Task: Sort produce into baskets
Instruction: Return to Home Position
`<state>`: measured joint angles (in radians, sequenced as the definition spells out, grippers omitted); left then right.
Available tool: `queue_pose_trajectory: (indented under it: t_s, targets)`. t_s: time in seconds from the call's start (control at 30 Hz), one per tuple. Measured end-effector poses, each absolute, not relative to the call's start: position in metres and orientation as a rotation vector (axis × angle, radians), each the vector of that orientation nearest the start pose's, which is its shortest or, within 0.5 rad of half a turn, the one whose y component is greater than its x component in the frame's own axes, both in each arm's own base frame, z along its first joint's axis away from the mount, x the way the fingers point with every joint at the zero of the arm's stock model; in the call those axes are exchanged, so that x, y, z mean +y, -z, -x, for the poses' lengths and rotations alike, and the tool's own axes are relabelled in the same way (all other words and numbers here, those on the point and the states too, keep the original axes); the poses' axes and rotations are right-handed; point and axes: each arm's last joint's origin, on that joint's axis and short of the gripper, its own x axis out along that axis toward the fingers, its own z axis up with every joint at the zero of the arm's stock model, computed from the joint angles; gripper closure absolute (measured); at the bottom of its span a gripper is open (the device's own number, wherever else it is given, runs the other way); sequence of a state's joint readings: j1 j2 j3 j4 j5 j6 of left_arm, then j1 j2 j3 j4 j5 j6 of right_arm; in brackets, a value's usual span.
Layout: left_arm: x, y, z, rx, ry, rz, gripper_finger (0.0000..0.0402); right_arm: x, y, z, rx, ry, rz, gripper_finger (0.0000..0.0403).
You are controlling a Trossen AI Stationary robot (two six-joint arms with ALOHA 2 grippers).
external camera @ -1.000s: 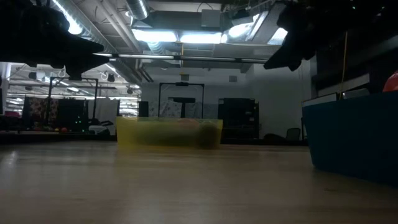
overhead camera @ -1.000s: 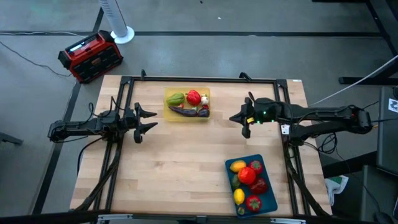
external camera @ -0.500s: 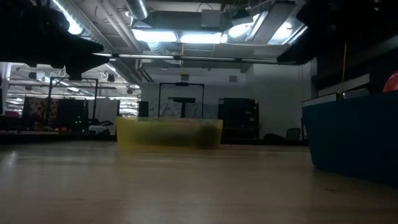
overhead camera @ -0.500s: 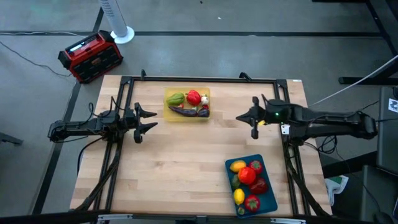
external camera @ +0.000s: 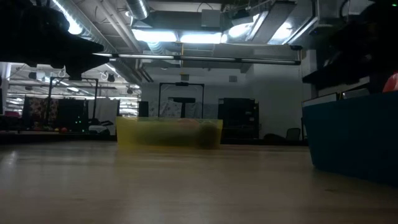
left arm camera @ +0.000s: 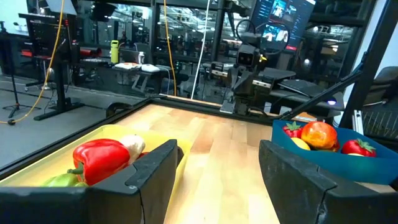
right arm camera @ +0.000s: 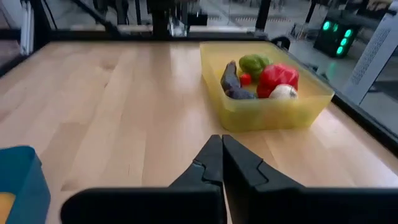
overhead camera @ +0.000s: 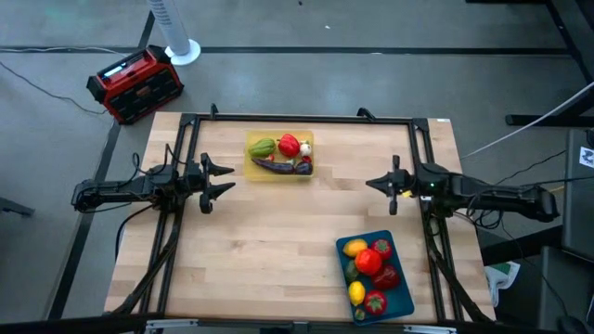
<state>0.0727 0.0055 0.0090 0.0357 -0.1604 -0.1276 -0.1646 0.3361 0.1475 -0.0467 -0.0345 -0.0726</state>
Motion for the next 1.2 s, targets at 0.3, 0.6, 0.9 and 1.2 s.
queue_pose_trajectory:
  t_s: [0.3, 0.6, 0.9, 1.2]
  targets:
    - [0.012, -0.17, -0.096, -0.054, -0.23, 0.129, 0.0179, -0.016, -0.165, -0.102, 0.129, 0.126, 0.042, 0.0398]
    - [0.012, -0.17, -0.096, -0.054, -0.231, 0.128, 0.0179, -0.015, -0.168, -0.098, 0.048, 0.141, 0.027, 0.0397]
    - [0.012, -0.17, -0.096, -0.054, -0.23, 0.128, 0.0179, -0.015, -0.171, -0.095, 0.007, 0.141, 0.022, 0.0397]
    - [0.012, -0.17, -0.096, -0.054, -0.231, 0.128, 0.0179, -0.015, -0.171, -0.095, -0.001, 0.137, 0.023, 0.0397]
